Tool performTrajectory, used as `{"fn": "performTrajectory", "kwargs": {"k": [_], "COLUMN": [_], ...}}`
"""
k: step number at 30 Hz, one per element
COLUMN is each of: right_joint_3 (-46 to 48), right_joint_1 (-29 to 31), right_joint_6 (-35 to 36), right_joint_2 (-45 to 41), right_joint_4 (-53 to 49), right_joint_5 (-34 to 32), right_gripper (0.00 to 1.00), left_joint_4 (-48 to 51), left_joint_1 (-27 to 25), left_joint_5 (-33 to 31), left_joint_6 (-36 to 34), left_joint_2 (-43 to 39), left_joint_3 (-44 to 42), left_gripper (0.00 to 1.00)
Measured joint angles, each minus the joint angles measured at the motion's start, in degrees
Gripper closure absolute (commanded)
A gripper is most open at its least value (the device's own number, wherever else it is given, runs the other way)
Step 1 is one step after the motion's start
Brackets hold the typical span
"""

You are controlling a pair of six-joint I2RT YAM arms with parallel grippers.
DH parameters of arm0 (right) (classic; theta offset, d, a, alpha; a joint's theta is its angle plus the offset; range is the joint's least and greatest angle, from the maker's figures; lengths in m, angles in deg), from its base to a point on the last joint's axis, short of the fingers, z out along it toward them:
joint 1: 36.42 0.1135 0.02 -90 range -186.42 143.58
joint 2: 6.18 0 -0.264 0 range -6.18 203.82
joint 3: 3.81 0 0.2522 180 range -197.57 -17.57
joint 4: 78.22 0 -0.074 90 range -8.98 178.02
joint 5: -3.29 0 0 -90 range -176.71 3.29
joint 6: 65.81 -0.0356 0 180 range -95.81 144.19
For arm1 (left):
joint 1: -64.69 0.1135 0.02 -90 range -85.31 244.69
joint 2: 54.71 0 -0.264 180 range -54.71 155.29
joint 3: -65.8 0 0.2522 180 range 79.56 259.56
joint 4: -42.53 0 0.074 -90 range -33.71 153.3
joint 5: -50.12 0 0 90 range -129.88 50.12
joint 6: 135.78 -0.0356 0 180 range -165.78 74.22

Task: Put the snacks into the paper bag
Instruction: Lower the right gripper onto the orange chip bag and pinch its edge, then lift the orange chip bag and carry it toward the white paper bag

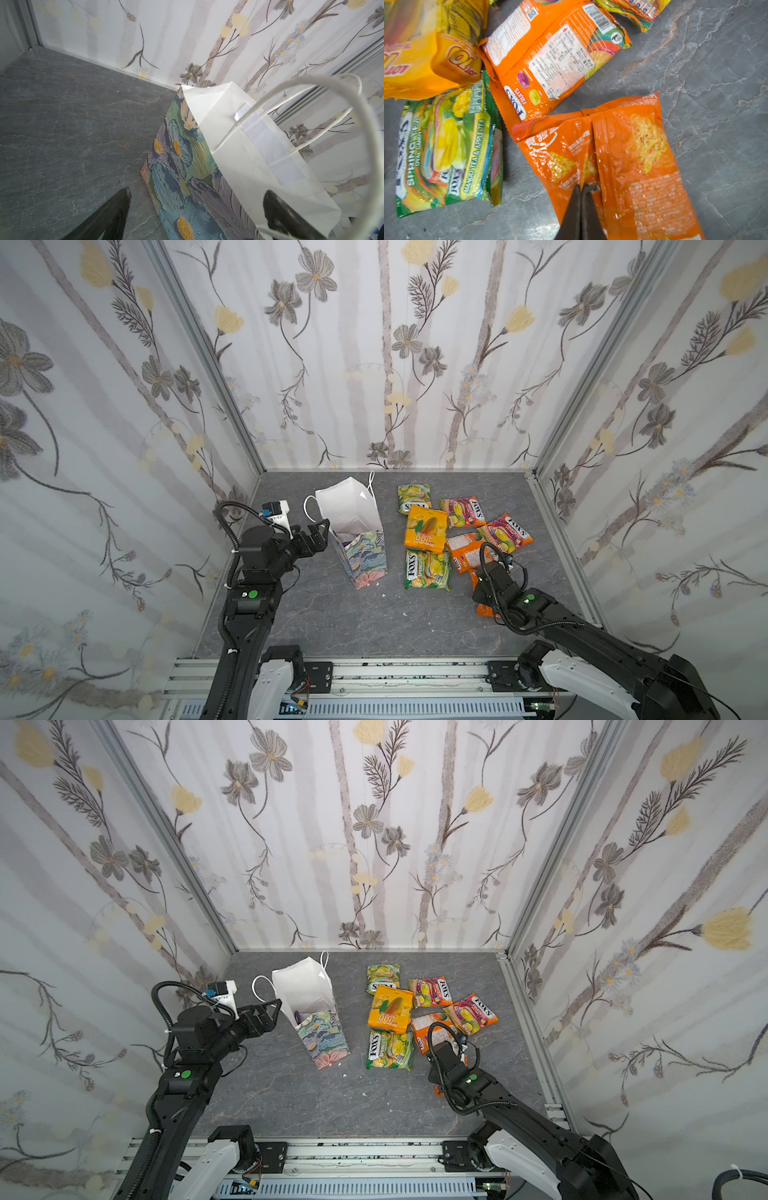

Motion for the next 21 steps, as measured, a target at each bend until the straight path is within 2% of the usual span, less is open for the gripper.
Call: {"fn": "performTrajectory", "kwargs": {"k": [9, 16, 21], "right_joint_3": [-0.37, -6.58, -9.70], "right_joint_1": [0.00, 0.33, 0.76], "right_joint_6": [1.95, 5.09, 7.48], "right_joint_2": [-0.85, -0.35, -0.92], "right_joint_4": [2.62, 5.03, 6.32], "right_joint_5": [4.22, 9.88, 11.54], "right_gripper": [1.00, 1.00, 1.00], "left_joint_4": [0.00, -0.02, -0.02], "left_joint_1": [0.00, 0.00, 0.00], "left_joint_5": [0.00, 0.24, 0.22], "left_joint_6": [0.00, 0.07, 0.15], "left_joint_2": [-0.09, -0.31, -0.42], "left_joint_3": [0.00, 0.00, 0.00], "left_gripper": [0.00, 0.00, 0.00]}}
